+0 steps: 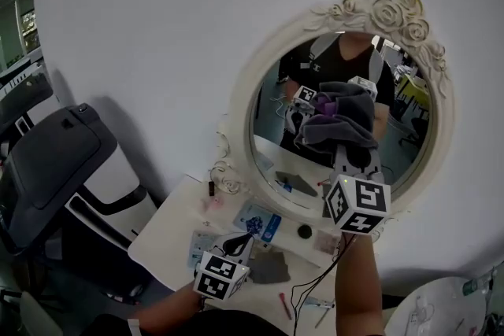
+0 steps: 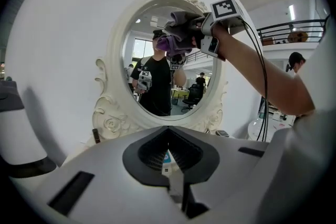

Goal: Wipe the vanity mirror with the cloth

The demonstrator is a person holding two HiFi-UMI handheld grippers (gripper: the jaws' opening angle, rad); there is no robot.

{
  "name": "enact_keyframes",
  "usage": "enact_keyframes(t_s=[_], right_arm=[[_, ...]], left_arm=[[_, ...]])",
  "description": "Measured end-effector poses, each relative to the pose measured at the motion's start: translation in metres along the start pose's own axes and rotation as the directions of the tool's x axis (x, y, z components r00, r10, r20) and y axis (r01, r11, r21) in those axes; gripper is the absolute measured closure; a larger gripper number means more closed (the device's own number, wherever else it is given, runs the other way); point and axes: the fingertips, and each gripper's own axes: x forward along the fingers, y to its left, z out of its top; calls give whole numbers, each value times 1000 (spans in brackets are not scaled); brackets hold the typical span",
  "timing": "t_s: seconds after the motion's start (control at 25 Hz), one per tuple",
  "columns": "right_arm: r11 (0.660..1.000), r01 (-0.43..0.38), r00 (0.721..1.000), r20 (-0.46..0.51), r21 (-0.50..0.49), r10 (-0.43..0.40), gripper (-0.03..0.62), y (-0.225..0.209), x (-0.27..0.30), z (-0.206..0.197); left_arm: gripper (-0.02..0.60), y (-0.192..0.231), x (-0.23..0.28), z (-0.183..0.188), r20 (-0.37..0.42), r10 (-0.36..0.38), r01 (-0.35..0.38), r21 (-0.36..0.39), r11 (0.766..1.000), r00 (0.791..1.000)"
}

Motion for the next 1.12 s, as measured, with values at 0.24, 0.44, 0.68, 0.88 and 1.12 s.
enact_keyframes(t_s=[0.24,0.44,0.68,0.88,1.12], right_arm=[[992,-128,990,-65,9,128,543,88,55,-23],[991,-131,983,-129,-17,128,543,118,82,-49],[995,-73,983,-175,-74,59,543,102,87,-66],[994,-35,984,-180,-101,17,543,68,68,-69],[985,72,976,-192,-155,-102,542,-7,19,-75]], left_arm=[[575,47,-39,-14,5,140,-139,-79,987,990],[575,68,-62,-24,5,210,-208,-111,972,978],[575,76,-64,-34,-14,215,-215,-139,967,976],[575,61,-40,-23,0,149,-148,-116,982,989],[575,14,-2,-15,-16,1,-1,-54,999,1000]])
